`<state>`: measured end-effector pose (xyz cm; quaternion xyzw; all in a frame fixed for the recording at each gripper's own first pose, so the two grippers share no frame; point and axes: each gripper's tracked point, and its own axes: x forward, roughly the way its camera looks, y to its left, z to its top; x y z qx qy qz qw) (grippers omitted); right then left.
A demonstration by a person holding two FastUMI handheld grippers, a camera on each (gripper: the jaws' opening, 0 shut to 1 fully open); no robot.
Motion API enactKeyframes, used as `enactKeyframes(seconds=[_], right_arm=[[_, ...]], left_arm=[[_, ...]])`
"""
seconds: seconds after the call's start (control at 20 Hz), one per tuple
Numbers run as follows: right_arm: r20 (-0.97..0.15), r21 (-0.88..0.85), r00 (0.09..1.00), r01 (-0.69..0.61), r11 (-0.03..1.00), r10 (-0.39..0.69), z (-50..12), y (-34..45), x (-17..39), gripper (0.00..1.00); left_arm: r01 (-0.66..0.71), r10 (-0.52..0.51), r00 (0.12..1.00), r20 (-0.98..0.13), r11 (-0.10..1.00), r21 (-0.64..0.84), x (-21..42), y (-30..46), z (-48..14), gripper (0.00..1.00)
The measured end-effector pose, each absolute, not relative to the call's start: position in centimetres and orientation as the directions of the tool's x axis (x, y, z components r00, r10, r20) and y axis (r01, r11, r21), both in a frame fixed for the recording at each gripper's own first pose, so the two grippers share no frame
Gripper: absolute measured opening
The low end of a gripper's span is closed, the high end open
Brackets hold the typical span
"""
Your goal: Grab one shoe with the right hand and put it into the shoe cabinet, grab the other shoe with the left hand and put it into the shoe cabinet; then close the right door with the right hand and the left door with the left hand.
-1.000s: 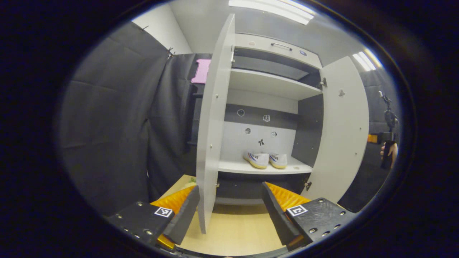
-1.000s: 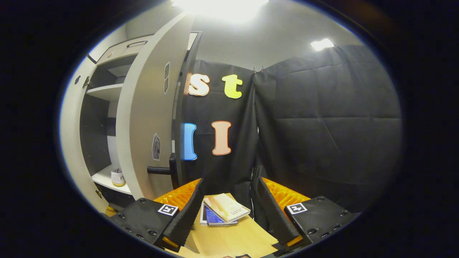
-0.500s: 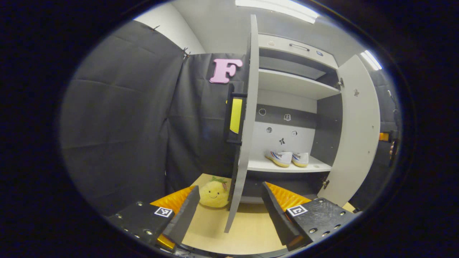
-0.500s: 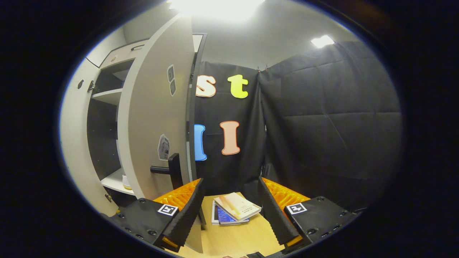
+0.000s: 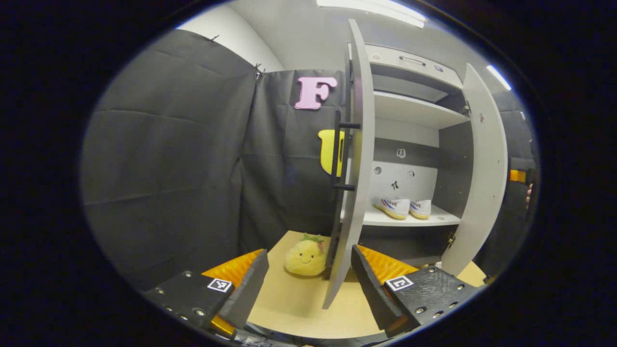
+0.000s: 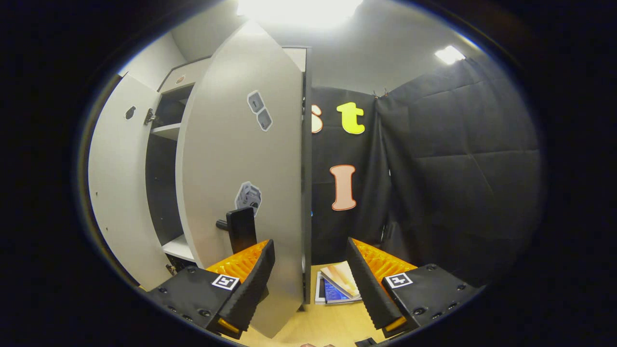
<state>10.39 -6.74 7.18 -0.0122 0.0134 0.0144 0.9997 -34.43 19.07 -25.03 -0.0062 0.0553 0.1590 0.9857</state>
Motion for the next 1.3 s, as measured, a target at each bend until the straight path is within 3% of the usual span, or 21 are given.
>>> enactKeyframes(seconds=[0.3,0.5,0.8,1.3], right_arm=[[-0.015,-0.039,0.984,-0.177,0.983,0.176,6.5,0.3,11.8,0.96],[-0.019,-0.056,0.984,-0.180,0.982,0.179,5.9,1.0,11.0,0.99],[-0.066,0.000,0.990,-0.122,0.993,0.122,4.5,-2.6,9.3,0.96],[-0.109,0.022,0.994,0.001,1.000,0.001,3.2,-7.5,6.8,0.96]], left_arm=[[-0.362,0.363,0.926,-0.105,0.932,0.027,-36.5,21.1,-25.0,1.00],[-0.403,0.405,0.910,-0.089,0.914,0.044,-37.3,23.4,-24.4,0.98],[-0.401,0.402,0.915,-0.041,0.915,0.038,-34.9,26.6,-21.6,1.00],[-0.195,0.196,0.980,0.025,0.981,-0.018,-25.1,28.0,-14.7,1.00]])
